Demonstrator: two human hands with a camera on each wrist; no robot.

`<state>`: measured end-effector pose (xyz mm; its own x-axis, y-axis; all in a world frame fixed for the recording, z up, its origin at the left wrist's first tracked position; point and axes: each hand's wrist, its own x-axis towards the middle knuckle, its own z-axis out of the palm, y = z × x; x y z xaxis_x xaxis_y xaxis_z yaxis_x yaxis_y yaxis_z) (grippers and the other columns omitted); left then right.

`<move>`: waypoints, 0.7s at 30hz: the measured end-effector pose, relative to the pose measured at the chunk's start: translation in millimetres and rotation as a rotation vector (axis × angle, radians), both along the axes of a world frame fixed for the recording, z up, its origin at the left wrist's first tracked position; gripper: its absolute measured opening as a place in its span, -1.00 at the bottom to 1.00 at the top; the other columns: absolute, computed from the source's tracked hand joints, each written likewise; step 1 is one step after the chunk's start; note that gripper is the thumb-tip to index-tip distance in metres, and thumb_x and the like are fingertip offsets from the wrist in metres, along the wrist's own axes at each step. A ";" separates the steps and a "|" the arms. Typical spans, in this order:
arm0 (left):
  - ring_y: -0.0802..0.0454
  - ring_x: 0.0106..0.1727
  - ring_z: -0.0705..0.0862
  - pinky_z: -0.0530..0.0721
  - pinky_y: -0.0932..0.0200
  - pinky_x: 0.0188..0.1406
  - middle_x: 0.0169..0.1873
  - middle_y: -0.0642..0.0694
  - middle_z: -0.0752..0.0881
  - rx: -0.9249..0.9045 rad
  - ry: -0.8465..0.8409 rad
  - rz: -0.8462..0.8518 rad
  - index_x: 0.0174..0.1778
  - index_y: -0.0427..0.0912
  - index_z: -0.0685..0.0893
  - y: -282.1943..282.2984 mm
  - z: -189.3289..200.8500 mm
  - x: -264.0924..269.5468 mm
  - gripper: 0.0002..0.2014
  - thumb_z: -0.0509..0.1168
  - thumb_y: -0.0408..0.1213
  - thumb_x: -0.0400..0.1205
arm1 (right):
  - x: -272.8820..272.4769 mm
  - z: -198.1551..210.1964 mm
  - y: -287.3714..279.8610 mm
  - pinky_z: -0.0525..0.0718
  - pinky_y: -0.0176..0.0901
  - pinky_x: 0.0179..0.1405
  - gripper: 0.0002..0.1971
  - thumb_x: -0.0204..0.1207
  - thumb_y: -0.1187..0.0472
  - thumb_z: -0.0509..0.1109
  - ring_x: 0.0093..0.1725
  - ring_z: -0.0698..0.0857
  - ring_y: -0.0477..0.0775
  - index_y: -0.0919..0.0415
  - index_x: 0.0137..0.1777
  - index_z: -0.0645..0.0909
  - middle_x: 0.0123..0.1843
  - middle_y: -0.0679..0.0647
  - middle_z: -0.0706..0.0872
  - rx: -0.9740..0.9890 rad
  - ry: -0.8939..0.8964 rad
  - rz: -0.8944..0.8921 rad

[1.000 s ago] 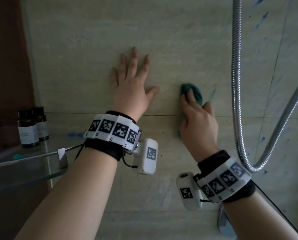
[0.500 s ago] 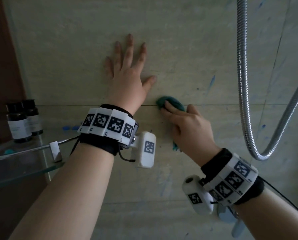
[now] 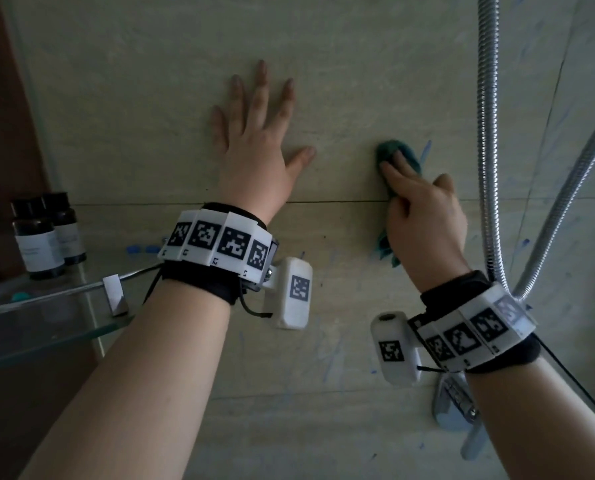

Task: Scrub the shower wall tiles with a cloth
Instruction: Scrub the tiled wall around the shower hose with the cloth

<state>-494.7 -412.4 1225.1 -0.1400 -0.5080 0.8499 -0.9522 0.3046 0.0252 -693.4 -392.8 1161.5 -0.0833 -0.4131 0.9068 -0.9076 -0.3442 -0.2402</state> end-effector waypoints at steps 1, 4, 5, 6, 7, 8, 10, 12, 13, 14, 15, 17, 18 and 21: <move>-0.24 0.67 -0.28 -0.28 -0.21 0.60 0.69 -0.11 -0.25 -0.002 -0.002 0.004 0.70 0.03 -0.10 -0.2 -0.1 -0.3 -0.24 0.14 0.14 0.69 | 6.6 -2.3 0.9 0.32 -0.19 -0.27 -0.48 0.57 0.35 0.15 0.12 0.49 0.23 0.01 0.51 0.49 0.54 -0.15 0.46 0.008 0.018 -0.009; -0.24 0.67 -0.28 -0.29 -0.22 0.60 0.69 -0.12 -0.25 -0.007 -0.008 0.003 0.71 0.03 -0.10 -0.6 -0.1 -0.1 -0.24 0.13 0.14 0.68 | 36.4 -22.8 3.1 0.45 -0.19 -0.35 -0.54 0.53 0.35 0.27 -0.08 0.50 0.18 0.06 0.42 0.59 0.47 -0.08 0.56 0.037 0.249 0.113; -0.24 0.67 -0.28 -0.28 -0.22 0.60 0.69 -0.11 -0.25 -0.011 -0.007 0.005 0.71 0.03 -0.10 -1.0 -0.4 0.4 -0.24 0.13 0.15 0.68 | 41.8 -31.1 4.1 0.51 -0.17 -0.46 -0.55 0.48 0.38 0.34 -0.18 0.43 0.11 0.08 0.36 0.64 0.41 -0.07 0.62 0.045 0.337 0.164; -0.25 0.67 -0.27 -0.28 -0.22 0.60 0.69 -0.11 -0.24 -0.016 -0.006 0.007 0.71 0.03 -0.09 -1.5 -0.8 1.0 -0.24 0.13 0.15 0.68 | 41.7 -36.5 3.9 0.52 -0.17 -0.54 -0.56 0.44 0.39 0.39 -0.22 0.36 0.07 0.09 0.32 0.68 0.36 -0.08 0.66 0.051 0.393 0.183; -0.25 0.67 -0.27 -0.27 -0.22 0.60 0.69 -0.11 -0.24 -0.018 -0.007 0.006 0.71 0.03 -0.09 -2.1 -0.9 1.2 -0.24 0.13 0.15 0.68 | 36.9 -35.3 4.2 0.49 -0.21 -0.56 -0.57 0.44 0.38 0.42 -0.23 0.34 0.05 0.07 0.30 0.69 0.34 -0.10 0.68 0.048 0.402 0.174; -0.25 0.67 -0.27 -0.28 -0.22 0.59 0.69 -0.12 -0.24 -0.018 -0.009 0.004 0.70 0.04 -0.09 -2.6 -0.9 1.2 -0.24 0.13 0.16 0.68 | 30.6 -29.8 6.4 0.43 -0.25 -0.49 -0.58 0.47 0.36 0.40 -0.21 0.36 0.05 0.03 0.30 0.69 0.34 -0.13 0.67 0.048 0.366 0.143; -0.26 0.67 -0.27 -0.29 -0.21 0.59 0.69 -0.12 -0.24 -0.015 -0.010 0.001 0.70 0.04 -0.10 -3.4 -1.0 0.9 -0.23 0.14 0.16 0.68 | 14.4 -16.9 12.7 0.35 -0.23 -0.32 -0.58 0.58 0.32 0.28 -0.07 0.48 0.13 -0.06 0.38 0.62 0.40 -0.17 0.62 0.053 0.200 0.040; -0.26 0.67 -0.28 -0.29 -0.22 0.59 0.69 -0.12 -0.24 -0.015 -0.004 -0.013 0.70 0.03 -0.10 -3.8 -1.0 1.1 -0.23 0.14 0.15 0.68 | -3.7 -12.1 13.4 0.36 -0.20 -0.14 -0.55 0.64 0.33 0.19 0.15 0.51 0.22 -0.03 0.47 0.53 0.47 -0.05 0.56 0.121 0.000 -0.024; -0.26 0.67 -0.28 -0.29 -0.22 0.59 0.69 -0.12 -0.24 -0.016 0.000 -0.018 0.70 0.03 -0.10 -4.1 -1.2 1.1 -0.23 0.15 0.14 0.68 | -6.6 -10.8 15.5 0.39 -0.21 -0.03 -0.54 0.64 0.36 0.16 0.22 0.50 0.26 0.02 0.49 0.51 0.50 0.01 0.53 0.147 -0.059 -0.026; -0.26 0.67 -0.28 -0.30 -0.22 0.59 0.69 -0.13 -0.24 -0.017 0.006 -0.020 0.70 0.03 -0.10 -4.5 -1.4 1.1 -0.23 0.15 0.14 0.68 | -3.6 -11.1 17.7 0.40 -0.22 0.00 -0.53 0.63 0.38 0.16 0.23 0.50 0.27 0.06 0.50 0.50 0.51 0.02 0.51 0.149 -0.057 -0.034; -0.26 0.67 -0.29 -0.30 -0.23 0.59 0.69 -0.13 -0.24 -0.016 0.014 -0.025 0.71 0.02 -0.10 -4.4 -1.6 0.3 -0.22 0.16 0.14 0.67 | 3.6 -12.8 18.4 0.39 -0.22 -0.08 -0.53 0.61 0.38 0.18 0.19 0.52 0.27 0.07 0.49 0.52 0.51 0.00 0.52 0.127 0.000 -0.043; -0.26 0.66 -0.32 -0.33 -0.24 0.58 0.68 -0.13 -0.27 0.004 0.049 -0.045 0.71 0.01 -0.11 -3.3 -1.6 -3.9 -0.19 0.16 0.18 0.66 | 14.9 -20.3 17.1 0.36 -0.21 -0.24 -0.54 0.55 0.33 0.22 0.02 0.55 0.25 0.07 0.43 0.59 0.45 -0.08 0.58 0.124 0.145 0.039; -0.25 0.66 -0.33 -0.34 -0.24 0.57 0.68 -0.13 -0.28 0.015 0.080 -0.052 0.71 0.02 -0.12 -2.6 -1.4 -8.1 -0.17 0.15 0.21 0.65 | 17.0 -23.2 17.1 0.34 -0.22 -0.27 -0.54 0.54 0.30 0.21 -0.03 0.52 0.19 0.03 0.42 0.59 0.43 -0.12 0.59 0.138 0.188 0.090; -0.28 0.65 -0.35 -0.32 -0.28 0.56 0.67 -0.17 -0.31 0.023 0.168 -0.043 0.71 -0.01 -0.17 -2.2 -0.6 -26.4 -0.09 0.17 0.28 0.60 | 3.2 -19.9 25.2 0.27 -0.31 -0.22 -0.55 0.59 0.35 0.22 -0.03 0.47 0.14 -0.01 0.43 0.58 0.39 -0.01 0.64 0.174 0.078 0.104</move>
